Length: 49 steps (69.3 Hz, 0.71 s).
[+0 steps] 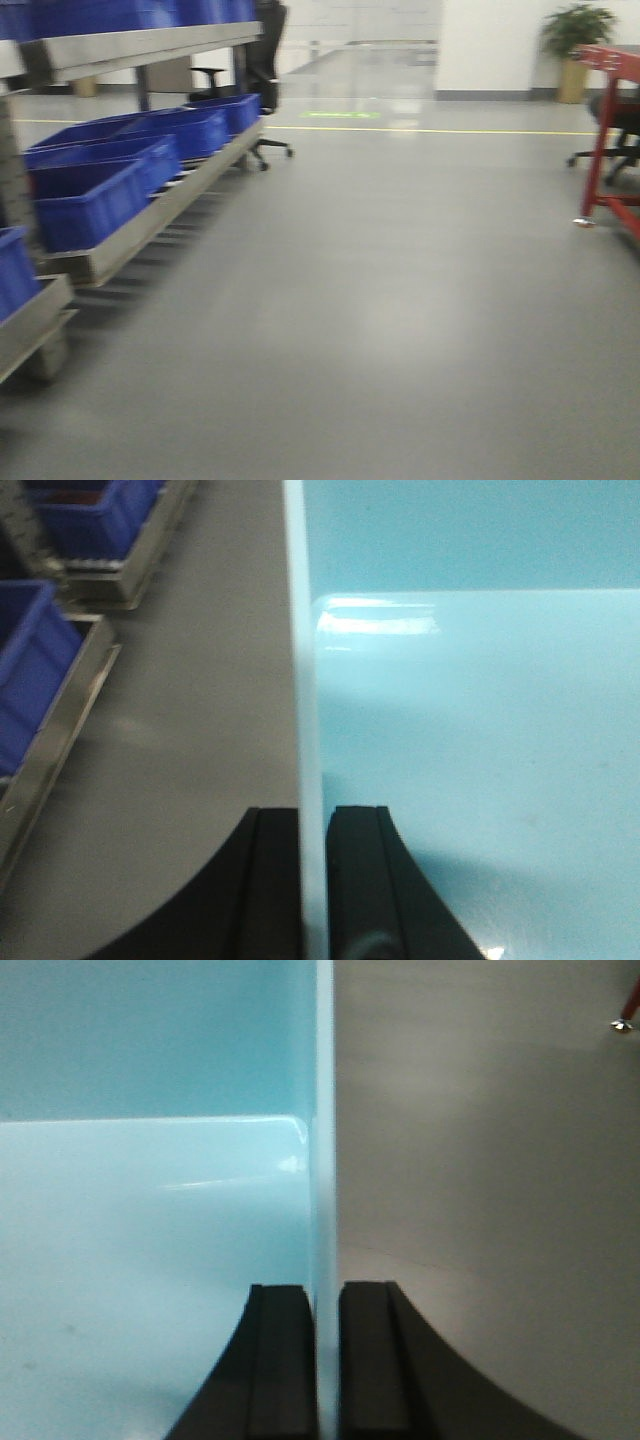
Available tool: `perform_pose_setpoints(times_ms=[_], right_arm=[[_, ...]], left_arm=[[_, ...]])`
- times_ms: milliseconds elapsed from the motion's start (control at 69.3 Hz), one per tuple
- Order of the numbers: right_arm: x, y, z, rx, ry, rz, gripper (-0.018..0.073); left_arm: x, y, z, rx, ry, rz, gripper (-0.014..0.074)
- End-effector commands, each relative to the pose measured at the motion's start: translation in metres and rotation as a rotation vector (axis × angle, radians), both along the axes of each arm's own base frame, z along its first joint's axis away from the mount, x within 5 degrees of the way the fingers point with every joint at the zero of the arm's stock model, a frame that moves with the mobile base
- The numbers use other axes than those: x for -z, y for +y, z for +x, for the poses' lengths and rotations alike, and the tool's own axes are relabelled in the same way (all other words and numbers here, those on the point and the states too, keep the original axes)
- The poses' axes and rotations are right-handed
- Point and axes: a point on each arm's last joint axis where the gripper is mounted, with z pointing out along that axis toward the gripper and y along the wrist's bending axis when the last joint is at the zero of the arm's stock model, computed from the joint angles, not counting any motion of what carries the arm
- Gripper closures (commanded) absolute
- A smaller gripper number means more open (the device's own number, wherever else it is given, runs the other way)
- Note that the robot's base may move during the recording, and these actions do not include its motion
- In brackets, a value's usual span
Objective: Move two blue bins to right shelf middle
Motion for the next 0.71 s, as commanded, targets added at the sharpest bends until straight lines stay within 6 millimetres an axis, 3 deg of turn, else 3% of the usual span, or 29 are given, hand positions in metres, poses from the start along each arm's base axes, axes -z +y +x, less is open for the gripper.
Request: perform_pose_setpoints(times_ms=[0,693], right_arm=[[-0.0101,-0.0015,-0.0009,-0.009,-0.069,0.010,0.0721],[-0.0101,-0.0015,-0.0009,-0.009,-0.069,0.010,0.0721]], left_arm=[[-0.0095,0.0002,-0.0046,0.018,-0.056,-0.010,0.0707],[-0.0096,0.0004,-0.0045,0.016,-0.057,-0.007,0.0707]])
